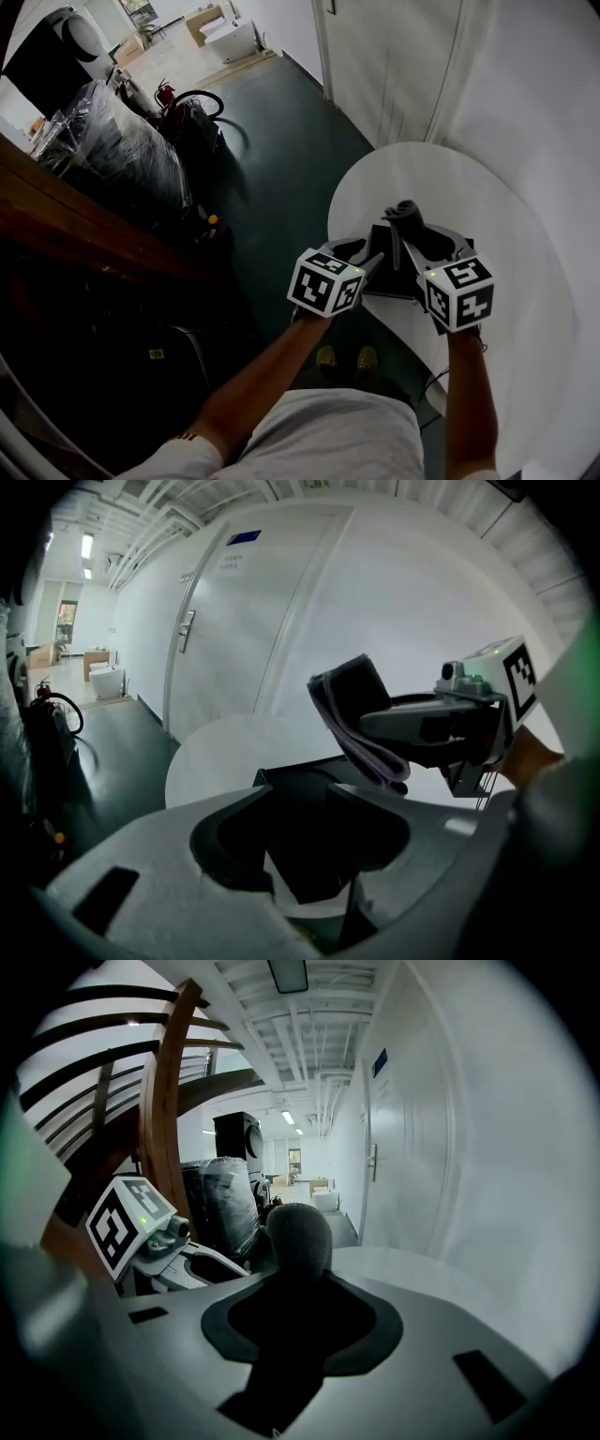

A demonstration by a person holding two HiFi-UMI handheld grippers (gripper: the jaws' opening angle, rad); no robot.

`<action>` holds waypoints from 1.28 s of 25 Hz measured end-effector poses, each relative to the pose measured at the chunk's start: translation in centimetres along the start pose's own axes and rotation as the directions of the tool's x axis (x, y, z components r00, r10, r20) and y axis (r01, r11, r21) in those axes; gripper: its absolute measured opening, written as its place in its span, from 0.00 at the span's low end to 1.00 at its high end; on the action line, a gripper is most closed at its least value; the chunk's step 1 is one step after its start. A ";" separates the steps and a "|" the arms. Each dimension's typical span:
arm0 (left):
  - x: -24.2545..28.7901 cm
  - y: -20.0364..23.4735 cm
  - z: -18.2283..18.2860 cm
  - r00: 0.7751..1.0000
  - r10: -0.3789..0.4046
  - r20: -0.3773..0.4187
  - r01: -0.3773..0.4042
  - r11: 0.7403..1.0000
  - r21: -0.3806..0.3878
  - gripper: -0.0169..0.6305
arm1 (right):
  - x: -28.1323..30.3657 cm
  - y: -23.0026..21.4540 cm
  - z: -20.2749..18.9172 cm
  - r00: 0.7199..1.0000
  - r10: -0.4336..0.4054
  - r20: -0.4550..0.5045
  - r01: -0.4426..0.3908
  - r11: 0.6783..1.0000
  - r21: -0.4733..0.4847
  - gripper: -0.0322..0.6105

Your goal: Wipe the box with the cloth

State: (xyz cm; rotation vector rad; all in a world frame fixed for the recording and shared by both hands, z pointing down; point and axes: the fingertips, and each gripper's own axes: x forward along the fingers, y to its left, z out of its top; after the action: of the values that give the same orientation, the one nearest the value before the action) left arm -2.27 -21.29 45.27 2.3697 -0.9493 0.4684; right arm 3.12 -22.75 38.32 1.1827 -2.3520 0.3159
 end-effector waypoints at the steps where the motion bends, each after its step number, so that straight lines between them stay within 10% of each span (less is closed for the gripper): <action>1: 0.3 0.0 -0.2 1.000 0.002 -0.010 -0.002 1.000 -0.009 0.30 | 0.4 0.0 -0.3 1.000 0.009 -0.017 -0.009 1.000 0.000 0.22; 16: 2.5 0.6 -2.9 0.989 0.017 -0.146 -0.024 0.999 -0.047 0.31 | 5.0 0.9 -4.1 0.964 0.056 -0.261 -0.087 0.990 -0.111 0.22; 32: 2.6 0.7 -3.2 0.993 -0.015 -0.114 0.002 0.993 -0.115 0.27 | 5.6 -0.5 -6.4 0.940 0.010 -0.341 -0.067 0.985 -0.157 0.22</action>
State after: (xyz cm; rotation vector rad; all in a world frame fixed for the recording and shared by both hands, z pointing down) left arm -1.29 -21.18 49.32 2.2180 -0.8892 0.5264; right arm 2.75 -24.29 46.63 0.9218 -2.0581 0.3033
